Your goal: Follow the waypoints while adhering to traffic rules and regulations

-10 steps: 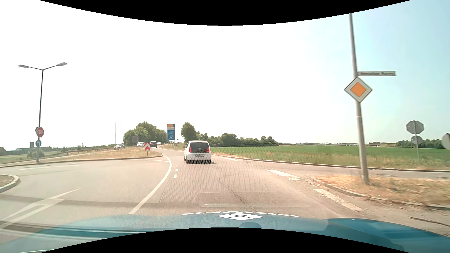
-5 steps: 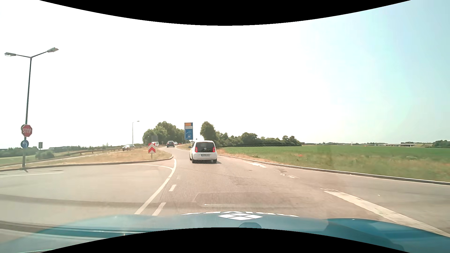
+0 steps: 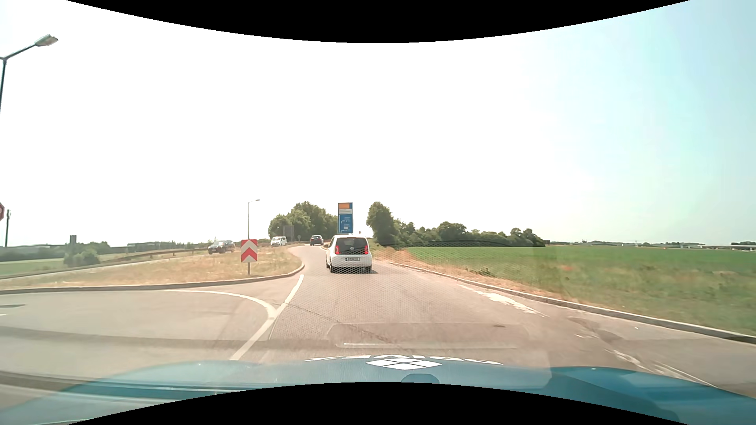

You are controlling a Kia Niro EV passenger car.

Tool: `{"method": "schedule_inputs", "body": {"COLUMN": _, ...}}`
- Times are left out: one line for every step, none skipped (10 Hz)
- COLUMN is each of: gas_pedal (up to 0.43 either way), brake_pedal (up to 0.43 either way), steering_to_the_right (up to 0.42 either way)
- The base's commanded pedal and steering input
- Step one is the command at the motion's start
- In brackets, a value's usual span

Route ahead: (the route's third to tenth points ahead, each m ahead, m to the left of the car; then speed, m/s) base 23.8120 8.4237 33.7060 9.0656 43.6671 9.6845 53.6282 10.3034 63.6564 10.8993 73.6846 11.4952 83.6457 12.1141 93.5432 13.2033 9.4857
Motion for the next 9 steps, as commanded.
{"method": "schedule_inputs", "body": {"gas_pedal": 0.228, "brake_pedal": 0.0, "steering_to_the_right": -0.079}}
{"method": "schedule_inputs", "body": {"gas_pedal": 0.22, "brake_pedal": 0.0, "steering_to_the_right": -0.079}}
{"method": "schedule_inputs", "body": {"gas_pedal": 0.22, "brake_pedal": 0.0, "steering_to_the_right": -0.079}}
{"method": "schedule_inputs", "body": {"gas_pedal": 0.22, "brake_pedal": 0.0, "steering_to_the_right": -0.079}}
{"method": "schedule_inputs", "body": {"gas_pedal": 0.22, "brake_pedal": 0.0, "steering_to_the_right": -0.079}}
{"method": "schedule_inputs", "body": {"gas_pedal": 0.22, "brake_pedal": 0.0, "steering_to_the_right": -0.079}}
{"method": "schedule_inputs", "body": {"gas_pedal": 0.22, "brake_pedal": 0.0, "steering_to_the_right": -0.074}}
{"method": "schedule_inputs", "body": {"gas_pedal": 0.22, "brake_pedal": 0.0, "steering_to_the_right": -0.069}}
{"method": "schedule_inputs", "body": {"gas_pedal": 0.22, "brake_pedal": 0.0, "steering_to_the_right": -0.062}}
